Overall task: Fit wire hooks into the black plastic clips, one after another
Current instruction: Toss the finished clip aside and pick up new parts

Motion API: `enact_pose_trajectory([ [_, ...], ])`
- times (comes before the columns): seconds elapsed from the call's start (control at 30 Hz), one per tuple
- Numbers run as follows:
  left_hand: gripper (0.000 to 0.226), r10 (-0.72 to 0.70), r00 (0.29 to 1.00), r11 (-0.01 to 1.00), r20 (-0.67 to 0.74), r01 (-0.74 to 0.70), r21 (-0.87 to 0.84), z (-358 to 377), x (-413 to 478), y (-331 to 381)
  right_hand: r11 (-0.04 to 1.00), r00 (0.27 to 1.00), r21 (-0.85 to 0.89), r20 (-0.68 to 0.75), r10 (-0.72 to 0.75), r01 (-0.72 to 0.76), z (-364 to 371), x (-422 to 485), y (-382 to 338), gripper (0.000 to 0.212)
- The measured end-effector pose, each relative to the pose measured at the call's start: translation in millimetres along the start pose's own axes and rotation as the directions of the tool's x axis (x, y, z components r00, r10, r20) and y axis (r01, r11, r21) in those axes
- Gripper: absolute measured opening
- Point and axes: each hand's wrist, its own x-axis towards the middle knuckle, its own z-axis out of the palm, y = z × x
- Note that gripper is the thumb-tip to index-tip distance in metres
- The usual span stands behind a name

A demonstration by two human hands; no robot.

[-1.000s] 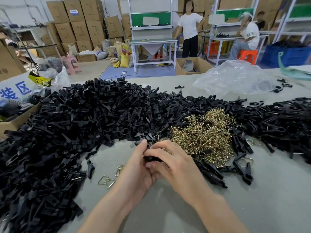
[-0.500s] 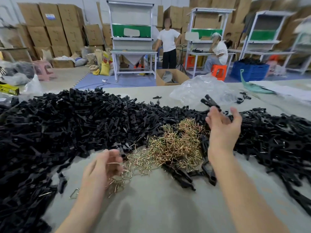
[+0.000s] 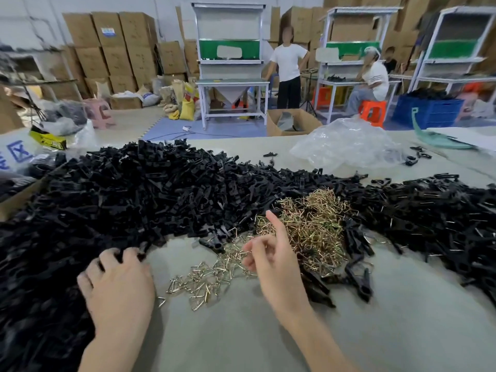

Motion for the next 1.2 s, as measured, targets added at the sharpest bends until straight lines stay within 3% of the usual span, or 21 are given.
enact_pose_trajectory([
  [0.23,0.02,0.119,0.992,0.993,0.032,-0.119,-0.017,2.6,2.8,8.9,1.0,0.999,-0.003,0.033,0.029,-0.029,-1.5,4.9,11.1,0.06],
  [0.4,0.026,0.092,0.996,0.996,0.012,-0.092,0.015,4.4,1.5,12.1,0.999,0.999,-0.044,0.041,0.004,-0.002,0.4,6.6,15.0,0.058],
  [0.53,0.027,0.072,0.992,0.997,0.105,-0.072,0.001,3.4,5.1,9.0,0.998,0.999,-0.057,0.037,-0.004,0.006,0.9,6.5,15.7,0.055],
  [0.77,0.02,0.08,0.993,0.983,0.091,-0.063,-0.172,-5.6,5.4,13.3,0.999,0.999,-0.053,0.037,-0.01,0.012,0.8,5.6,12.5,0.057],
  [0.87,0.019,0.122,0.992,0.943,-0.011,-0.119,-0.312,-11.3,5.5,19.2,0.999,0.998,-0.048,0.054,0.015,-0.012,1.8,5.1,13.0,0.05],
  [0.97,0.017,0.051,0.999,0.807,-0.013,-0.048,-0.589,-19.2,6.2,29.2,0.999,0.993,-0.003,0.112,0.045,-0.045,4.2,5.2,12.8,0.04],
  [1.0,0.015,0.018,0.998,0.709,0.058,0.028,-0.705,-19.9,5.6,33.2,0.997,0.987,0.021,0.147,0.067,-0.071,5.7,5.5,12.8,0.036],
  [1.07,0.014,0.059,0.957,0.412,0.286,0.237,-0.88,-20.5,-0.9,45.9,0.991,0.967,0.051,0.233,0.108,-0.123,9.7,5.4,11.7,0.034],
  [1.13,0.018,0.2,0.865,0.162,0.46,0.434,-0.886,-19.3,-13.5,61.8,0.991,0.955,0.059,0.28,0.098,-0.119,13.9,4.8,10.8,0.037],
  [1.2,0.02,0.281,0.81,0.058,0.515,0.521,-0.852,-18.2,-24.7,73.1,0.994,0.96,0.07,0.275,0.06,-0.082,15.3,4.0,9.1,0.024],
])
